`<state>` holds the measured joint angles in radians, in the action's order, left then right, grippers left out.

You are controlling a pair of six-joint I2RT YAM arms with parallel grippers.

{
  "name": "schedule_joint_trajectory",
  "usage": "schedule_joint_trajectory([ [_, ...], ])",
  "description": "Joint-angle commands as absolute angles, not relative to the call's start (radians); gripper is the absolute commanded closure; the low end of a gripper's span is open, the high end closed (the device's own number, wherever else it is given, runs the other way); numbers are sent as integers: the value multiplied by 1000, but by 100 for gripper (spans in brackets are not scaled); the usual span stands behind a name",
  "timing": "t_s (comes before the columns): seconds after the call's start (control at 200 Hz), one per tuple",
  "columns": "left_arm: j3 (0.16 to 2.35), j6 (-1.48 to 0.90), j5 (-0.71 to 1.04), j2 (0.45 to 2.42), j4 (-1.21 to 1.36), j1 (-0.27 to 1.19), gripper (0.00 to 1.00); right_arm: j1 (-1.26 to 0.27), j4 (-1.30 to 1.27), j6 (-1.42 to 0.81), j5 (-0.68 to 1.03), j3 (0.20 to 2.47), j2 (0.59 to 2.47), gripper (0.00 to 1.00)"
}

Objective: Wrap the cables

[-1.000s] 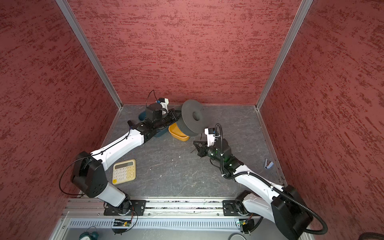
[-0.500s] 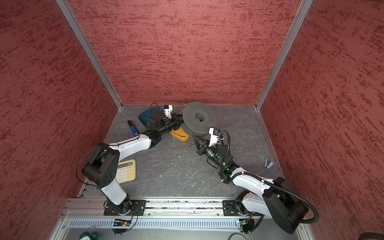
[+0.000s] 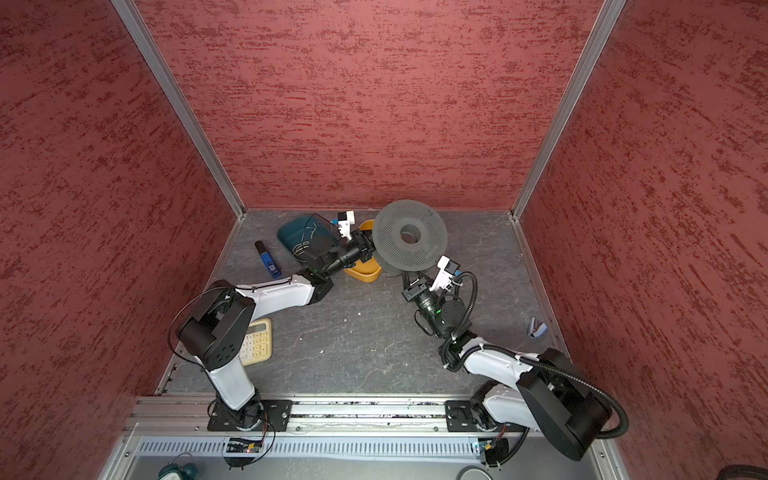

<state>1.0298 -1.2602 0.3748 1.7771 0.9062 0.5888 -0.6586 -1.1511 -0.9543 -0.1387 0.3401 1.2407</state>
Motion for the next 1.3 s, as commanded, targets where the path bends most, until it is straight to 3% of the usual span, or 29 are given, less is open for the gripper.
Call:
schedule_joint_trajectory([
  [0.0, 1032, -1288, 346, 1775, 1035, 595, 100, -666, -1233, -1006, -191, 383, 1280, 100],
  [0.351, 1040, -1321, 341, 1790, 1054, 623, 100, -671, -1379, -1098, -143, 482, 1473, 98],
  [0.586, 1036, -1340, 346, 1789, 1059, 630, 100, -683, -1415, -1089, -170, 494, 1514, 84],
  [0.767, 1015, -1370, 342, 1777, 1056, 601, 100, -684, -1383, -1072, -186, 446, 1469, 74],
  [1.293, 1021, -1426, 368, 1771, 1049, 542, 100, -684, -1170, -1026, -212, 290, 1250, 65],
])
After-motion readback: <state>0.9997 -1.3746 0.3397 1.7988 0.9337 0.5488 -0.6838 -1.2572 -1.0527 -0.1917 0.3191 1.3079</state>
